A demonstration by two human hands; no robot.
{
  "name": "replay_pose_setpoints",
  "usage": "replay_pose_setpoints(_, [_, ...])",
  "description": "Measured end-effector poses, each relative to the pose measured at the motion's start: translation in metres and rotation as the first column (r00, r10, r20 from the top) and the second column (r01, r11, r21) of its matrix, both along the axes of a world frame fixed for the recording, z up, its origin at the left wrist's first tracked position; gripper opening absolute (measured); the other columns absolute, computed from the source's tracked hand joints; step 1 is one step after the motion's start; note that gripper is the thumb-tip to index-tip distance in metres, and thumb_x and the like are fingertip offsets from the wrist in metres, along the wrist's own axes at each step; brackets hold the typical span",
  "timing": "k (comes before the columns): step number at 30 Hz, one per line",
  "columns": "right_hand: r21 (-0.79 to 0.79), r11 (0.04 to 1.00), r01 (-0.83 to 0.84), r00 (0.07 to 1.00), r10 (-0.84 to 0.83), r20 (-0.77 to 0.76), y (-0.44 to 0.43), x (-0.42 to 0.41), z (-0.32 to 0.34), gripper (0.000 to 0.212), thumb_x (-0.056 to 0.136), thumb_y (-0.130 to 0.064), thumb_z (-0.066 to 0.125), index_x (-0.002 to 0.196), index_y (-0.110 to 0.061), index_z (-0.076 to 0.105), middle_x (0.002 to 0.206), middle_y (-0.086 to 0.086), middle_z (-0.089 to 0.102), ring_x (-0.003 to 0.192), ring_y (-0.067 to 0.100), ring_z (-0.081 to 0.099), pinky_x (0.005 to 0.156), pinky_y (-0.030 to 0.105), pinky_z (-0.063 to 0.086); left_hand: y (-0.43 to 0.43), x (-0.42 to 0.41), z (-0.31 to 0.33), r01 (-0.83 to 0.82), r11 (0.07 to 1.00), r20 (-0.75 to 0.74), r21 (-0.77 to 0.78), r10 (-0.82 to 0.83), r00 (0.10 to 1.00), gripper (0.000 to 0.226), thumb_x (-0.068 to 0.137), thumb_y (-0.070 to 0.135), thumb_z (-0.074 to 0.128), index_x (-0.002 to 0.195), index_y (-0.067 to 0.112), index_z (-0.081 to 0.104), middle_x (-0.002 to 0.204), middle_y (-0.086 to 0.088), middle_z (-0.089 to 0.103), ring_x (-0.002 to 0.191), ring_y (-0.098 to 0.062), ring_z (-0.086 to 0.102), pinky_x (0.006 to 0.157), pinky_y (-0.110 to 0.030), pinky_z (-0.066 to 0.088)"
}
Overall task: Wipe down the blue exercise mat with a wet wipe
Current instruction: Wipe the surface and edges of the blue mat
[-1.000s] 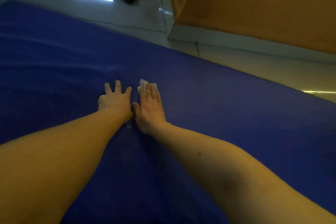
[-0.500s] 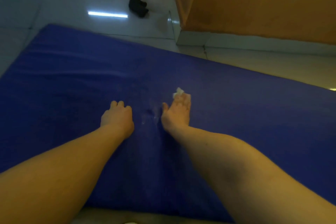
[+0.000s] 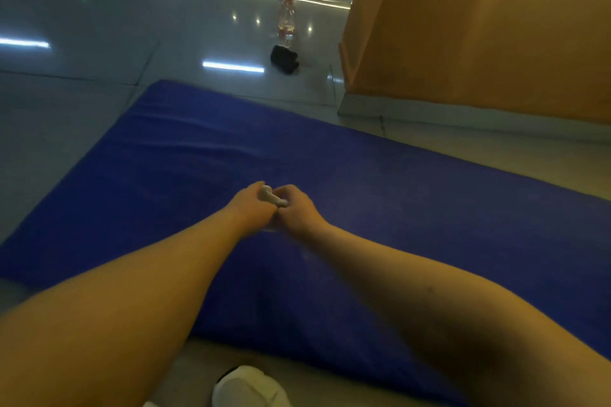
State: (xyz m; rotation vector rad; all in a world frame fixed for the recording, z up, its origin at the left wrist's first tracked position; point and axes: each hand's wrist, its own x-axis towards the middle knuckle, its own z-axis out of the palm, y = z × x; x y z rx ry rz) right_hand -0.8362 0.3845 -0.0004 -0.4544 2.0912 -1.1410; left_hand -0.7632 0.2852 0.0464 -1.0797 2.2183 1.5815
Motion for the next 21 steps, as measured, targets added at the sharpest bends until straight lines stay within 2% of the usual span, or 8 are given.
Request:
replay_pose_setpoints(2, [0.062, 0.997, -0.056, 0.997, 0.058, -0.041, 0.009, 0.006, 0.012, 0.027, 0.088, -0.012, 0.067, 0.114, -0.012, 0.059, 0.112, 0.011, 0.065, 0.1, 0.027, 0.066, 0.079, 0.043, 0.06, 0.008, 0.012, 0.009, -0.024, 1.0, -0.054, 0.006, 0.025, 0.998, 0.014, 0.092, 0.021, 0.07, 0.1, 0.016, 0.06, 0.103, -0.005, 0.063, 0.09, -0.02, 0.061, 0.066, -0.023, 0.049])
replay_pose_setpoints(4, [0.116, 0.992, -0.056, 0.997, 0.063, -0.053, 0.02, 0.012, 0.023, 0.019, 0.088, -0.012, 0.064, 0.107, -0.008, 0.062, 0.104, 0.014, 0.068, 0.095, 0.03, 0.068, 0.075, 0.044, 0.061, 0.01, 0.023, 0.011, -0.017, 0.997, -0.063, -0.077, 0.012, 0.998, 0.027, 0.088, 0.033, 0.075, 0.091, 0.011, 0.061, 0.089, -0.003, 0.063, 0.078, -0.018, 0.059, 0.066, -0.028, 0.05])
replay_pose_setpoints(7, [0.147, 0.986, 0.077, 0.996, -0.082, 0.031, 0.04, 0.018, 0.04, 0.009, 0.09, -0.014, 0.065, 0.091, -0.006, 0.06, 0.085, 0.013, 0.064, 0.074, 0.028, 0.066, 0.059, 0.037, 0.058, 0.016, 0.038, 0.025, -0.019, 0.966, -0.039, -0.259, 0.009, 0.999, 0.012, 0.091, 0.029, 0.068, 0.092, 0.018, 0.064, 0.093, -0.004, 0.067, 0.081, -0.019, 0.062, 0.075, -0.038, 0.056])
replay_pose_setpoints(9, [0.17, 0.971, 0.168, 0.982, -0.179, 0.054, 0.053, 0.021, 0.056, 0.013, 0.092, -0.02, 0.066, 0.085, -0.01, 0.059, 0.077, 0.008, 0.062, 0.061, 0.019, 0.059, 0.051, 0.028, 0.05, 0.023, 0.047, 0.038, -0.003, 0.944, -0.049, -0.329, -0.014, 0.999, 0.007, 0.091, 0.028, 0.066, 0.091, 0.022, 0.062, 0.093, -0.001, 0.066, 0.081, -0.018, 0.063, 0.07, -0.035, 0.055])
replay_pose_setpoints(13, [0.067, 0.959, 0.275, 0.93, -0.283, 0.235, 0.059, 0.023, 0.091, 0.005, 0.095, -0.011, 0.061, 0.096, -0.007, 0.06, 0.086, 0.01, 0.065, 0.068, 0.017, 0.063, 0.059, 0.023, 0.054, 0.04, 0.053, 0.066, 0.051, 0.89, -0.067, -0.453, -0.091, 0.994, 0.007, 0.093, 0.029, 0.063, 0.092, 0.023, 0.06, 0.091, 0.0, 0.063, 0.08, -0.02, 0.061, 0.071, -0.04, 0.056])
replay_pose_setpoints(16, [-0.017, 0.971, 0.237, 0.884, -0.209, 0.418, 0.054, 0.027, 0.108, 0.015, 0.088, -0.001, 0.052, 0.077, -0.009, 0.058, 0.077, 0.01, 0.058, 0.067, 0.018, 0.058, 0.074, 0.03, 0.049, 0.05, 0.05, 0.074, 0.13, 0.87, -0.035, -0.475, -0.166, 0.985, 0.003, 0.094, 0.028, 0.061, 0.095, 0.025, 0.06, 0.094, -0.001, 0.064, 0.082, -0.021, 0.062, 0.077, -0.044, 0.058])
replay_pose_setpoints(18, [-0.087, 0.963, 0.257, 0.847, -0.181, 0.5, 0.052, 0.028, 0.103, 0.023, 0.09, -0.003, 0.045, 0.072, -0.011, 0.056, 0.066, 0.005, 0.053, 0.056, 0.016, 0.052, 0.066, 0.031, 0.045, 0.053, 0.047, 0.069, 0.185, 0.879, -0.013, -0.439, -0.212, 0.977, 0.005, 0.095, 0.024, 0.057, 0.098, 0.023, 0.062, 0.095, -0.001, 0.064, 0.082, -0.02, 0.063, 0.075, -0.04, 0.057])
replay_pose_setpoints(21, [-0.035, 0.939, 0.343, 0.83, -0.285, 0.48, 0.052, 0.024, 0.063, 0.009, 0.083, -0.018, 0.068, 0.077, -0.011, 0.066, 0.07, 0.007, 0.061, 0.057, 0.017, 0.057, 0.058, 0.031, 0.048, 0.055, 0.043, 0.046, 0.294, 0.891, 0.014, -0.347, -0.308, 0.951, 0.013, 0.097, 0.026, 0.058, 0.104, 0.022, 0.068, 0.098, -0.003, 0.068, 0.086, -0.021, 0.066, 0.078, -0.04, 0.057])
